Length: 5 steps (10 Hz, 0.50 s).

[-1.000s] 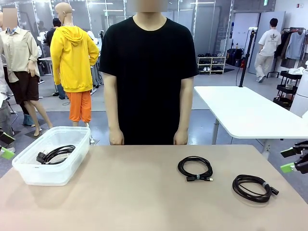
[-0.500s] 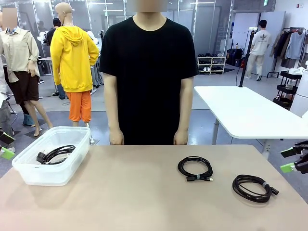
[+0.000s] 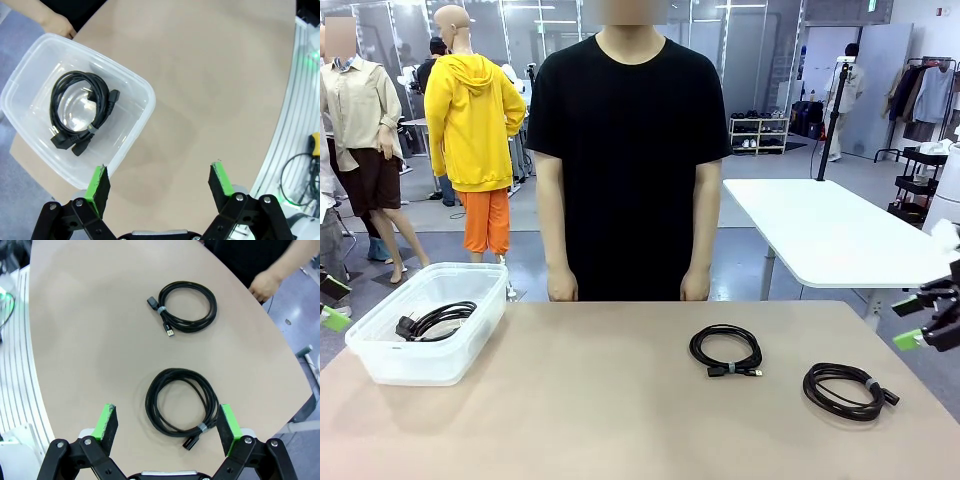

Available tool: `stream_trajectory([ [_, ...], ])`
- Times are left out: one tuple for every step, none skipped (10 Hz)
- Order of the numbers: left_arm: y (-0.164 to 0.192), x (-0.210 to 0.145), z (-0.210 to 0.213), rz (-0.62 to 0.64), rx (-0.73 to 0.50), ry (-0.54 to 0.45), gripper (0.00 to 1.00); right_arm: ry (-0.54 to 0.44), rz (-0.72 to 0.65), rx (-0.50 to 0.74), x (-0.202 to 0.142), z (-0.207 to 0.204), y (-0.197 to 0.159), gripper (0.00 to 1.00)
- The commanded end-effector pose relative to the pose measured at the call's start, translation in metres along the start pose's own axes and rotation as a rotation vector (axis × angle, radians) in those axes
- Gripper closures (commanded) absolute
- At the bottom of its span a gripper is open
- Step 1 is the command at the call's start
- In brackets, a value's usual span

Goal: Organize and store the cables.
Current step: Place the USB Extension Cable into the Organizing box.

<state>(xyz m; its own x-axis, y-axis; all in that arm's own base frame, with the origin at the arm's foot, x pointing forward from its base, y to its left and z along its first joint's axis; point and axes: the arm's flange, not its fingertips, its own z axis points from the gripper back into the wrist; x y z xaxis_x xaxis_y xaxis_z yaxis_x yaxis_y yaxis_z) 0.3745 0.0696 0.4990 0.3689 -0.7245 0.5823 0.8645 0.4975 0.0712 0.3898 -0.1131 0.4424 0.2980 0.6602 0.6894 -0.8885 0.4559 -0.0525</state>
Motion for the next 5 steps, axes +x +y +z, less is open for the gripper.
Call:
stream_trajectory([
  [-0.002,0.001,-0.001,0.007,-0.001,0.011,0.0,0.164,0.09,-0.026,0.057,-0.018,0.003,0.0],
  [-0.002,0.001,-0.001,0.007,-0.001,0.011,0.0,0.225,0.155,-0.026,0.084,-0.035,0.002,0.0],
  [-0.002,0.001,-0.001,0.007,-0.001,0.011,0.0,0.283,0.206,-0.008,0.107,-0.057,0.002,0.0],
  [-0.002,0.001,-0.001,0.007,-0.001,0.011,0.0,0.353,0.245,-0.002,0.126,-0.08,0.003,0.0],
  [-0.002,0.001,-0.001,0.007,-0.001,0.011,0.0,0.413,0.296,0.012,0.143,-0.111,0.004,0.0],
])
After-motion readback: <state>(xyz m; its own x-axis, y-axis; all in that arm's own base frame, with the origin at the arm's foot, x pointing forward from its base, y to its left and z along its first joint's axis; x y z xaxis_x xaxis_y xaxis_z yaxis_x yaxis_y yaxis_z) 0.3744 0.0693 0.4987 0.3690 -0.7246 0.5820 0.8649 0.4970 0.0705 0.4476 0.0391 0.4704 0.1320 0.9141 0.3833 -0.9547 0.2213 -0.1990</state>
